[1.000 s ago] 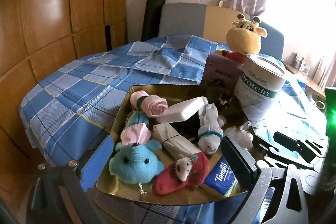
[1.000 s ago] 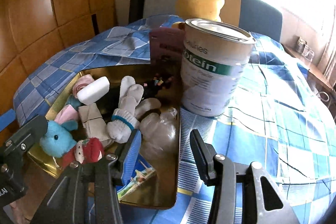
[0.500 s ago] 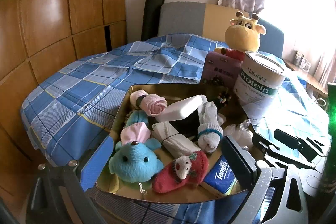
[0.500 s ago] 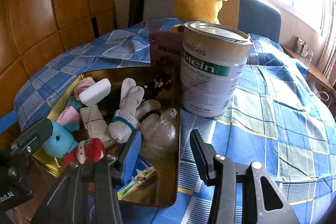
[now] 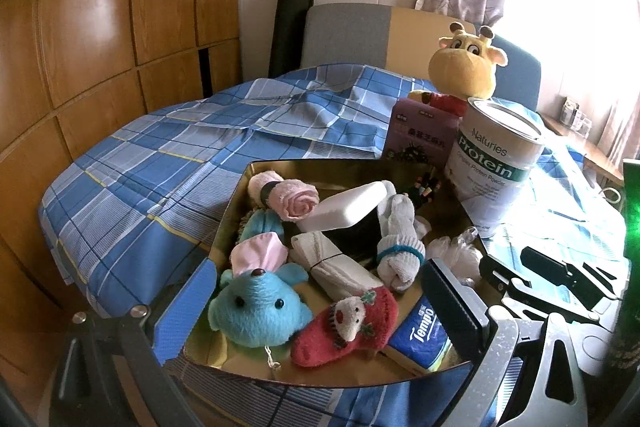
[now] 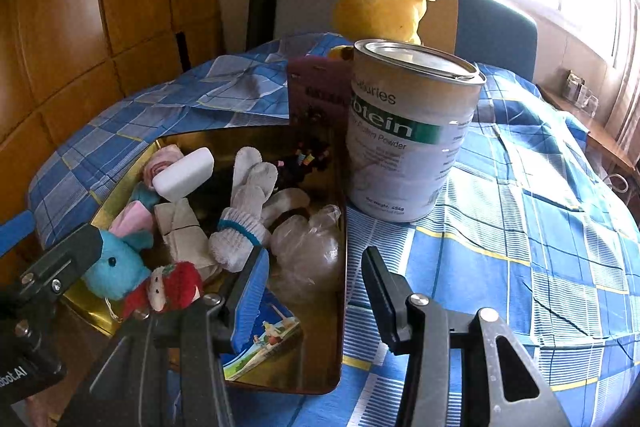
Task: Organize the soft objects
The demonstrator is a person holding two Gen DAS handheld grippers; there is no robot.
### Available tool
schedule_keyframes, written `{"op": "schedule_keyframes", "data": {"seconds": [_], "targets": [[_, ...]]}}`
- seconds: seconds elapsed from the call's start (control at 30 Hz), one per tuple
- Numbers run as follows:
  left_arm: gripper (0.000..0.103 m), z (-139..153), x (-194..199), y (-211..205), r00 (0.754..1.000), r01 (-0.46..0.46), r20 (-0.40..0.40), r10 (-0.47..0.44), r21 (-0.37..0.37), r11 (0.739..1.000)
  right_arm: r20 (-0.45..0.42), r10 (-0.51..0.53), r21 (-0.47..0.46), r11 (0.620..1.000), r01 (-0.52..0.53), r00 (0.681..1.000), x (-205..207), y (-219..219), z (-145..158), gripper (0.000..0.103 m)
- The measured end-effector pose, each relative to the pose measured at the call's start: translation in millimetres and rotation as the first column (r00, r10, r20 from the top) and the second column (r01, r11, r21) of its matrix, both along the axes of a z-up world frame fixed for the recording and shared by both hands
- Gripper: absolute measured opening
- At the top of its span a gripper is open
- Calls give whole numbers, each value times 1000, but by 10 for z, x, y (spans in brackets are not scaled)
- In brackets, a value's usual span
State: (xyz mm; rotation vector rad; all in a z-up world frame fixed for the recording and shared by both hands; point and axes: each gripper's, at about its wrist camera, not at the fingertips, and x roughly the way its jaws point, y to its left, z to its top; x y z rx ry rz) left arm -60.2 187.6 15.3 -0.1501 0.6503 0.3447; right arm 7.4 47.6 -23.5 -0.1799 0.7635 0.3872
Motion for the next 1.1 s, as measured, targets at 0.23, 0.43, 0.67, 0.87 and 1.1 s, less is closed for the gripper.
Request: {"op": "schedule_keyframes", "data": {"seconds": [0.23,0.43,0.67,0.87,1.1], "targets": [[103,-9,-6,5,1000,-1,-2,1,1,1000,-3,3,0,1000,-3,1000,-4,-3,-5,49],[103,-23,-12,11,1000,-4,-5,4,1,1000,-3,3,0,1000,-3,1000,-6,-2,-5,49],[103,-30,-20,13,1000,-7,-8,7,1,1000,-3,3,0,1000,-3,1000,-6,-3,-4,49],[103,-26,-16,12,1000,-6,-8,6,1,1000,-4,2,3,1000,-2,1000,-14,-16,-7,49],[103,-31,-19,-6,1000,0,-13,0,6,1000,-4,2,4,1000,-2,1000,-19,-28,-9,49]]}}
